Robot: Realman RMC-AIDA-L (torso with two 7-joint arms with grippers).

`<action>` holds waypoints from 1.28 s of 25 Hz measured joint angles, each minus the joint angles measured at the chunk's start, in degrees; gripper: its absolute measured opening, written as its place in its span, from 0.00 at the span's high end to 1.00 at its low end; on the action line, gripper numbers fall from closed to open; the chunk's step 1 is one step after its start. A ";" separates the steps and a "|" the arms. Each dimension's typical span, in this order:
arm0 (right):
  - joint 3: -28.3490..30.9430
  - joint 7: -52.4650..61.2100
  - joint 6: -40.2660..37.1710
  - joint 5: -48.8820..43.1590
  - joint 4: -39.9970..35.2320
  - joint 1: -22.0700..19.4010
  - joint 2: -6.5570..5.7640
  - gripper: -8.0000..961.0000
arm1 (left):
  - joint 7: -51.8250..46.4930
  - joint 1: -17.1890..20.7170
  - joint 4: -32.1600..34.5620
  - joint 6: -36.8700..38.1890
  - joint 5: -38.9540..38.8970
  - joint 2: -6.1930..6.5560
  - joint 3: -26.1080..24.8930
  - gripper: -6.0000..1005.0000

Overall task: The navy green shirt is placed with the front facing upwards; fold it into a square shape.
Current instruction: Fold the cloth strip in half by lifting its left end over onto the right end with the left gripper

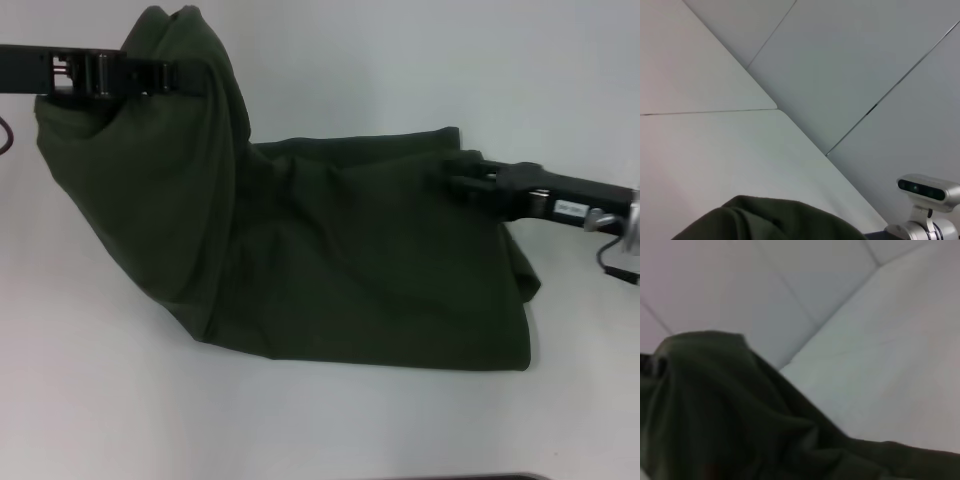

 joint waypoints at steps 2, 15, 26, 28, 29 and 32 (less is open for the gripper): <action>-0.64 -1.90 0.06 -0.01 1.05 1.08 0.16 0.43 | 0.05 0.05 0.00 -0.02 0.00 0.01 0.00 0.95; -13.56 -6.17 5.00 0.15 5.58 9.71 0.85 0.80 | 0.19 0.03 0.07 -0.67 -0.51 -0.13 -0.09 0.95; -20.00 -7.29 13.64 0.36 10.58 18.51 1.45 0.99 | 0.20 0.37 0.09 -0.93 -0.53 -0.29 -0.09 0.95; -20.04 -7.37 14.66 0.39 10.75 19.42 1.55 0.99 | 0.21 0.48 0.09 -1.14 -0.53 -0.32 -0.09 0.95; -20.06 -7.39 15.11 0.39 10.97 19.83 1.60 0.99 | 0.22 0.51 0.09 -1.33 -0.53 -0.33 -0.09 0.95; -20.15 -7.65 16.86 0.43 12.67 21.85 1.64 0.99 | 0.23 0.54 0.09 -1.60 -0.53 -0.31 -0.11 0.95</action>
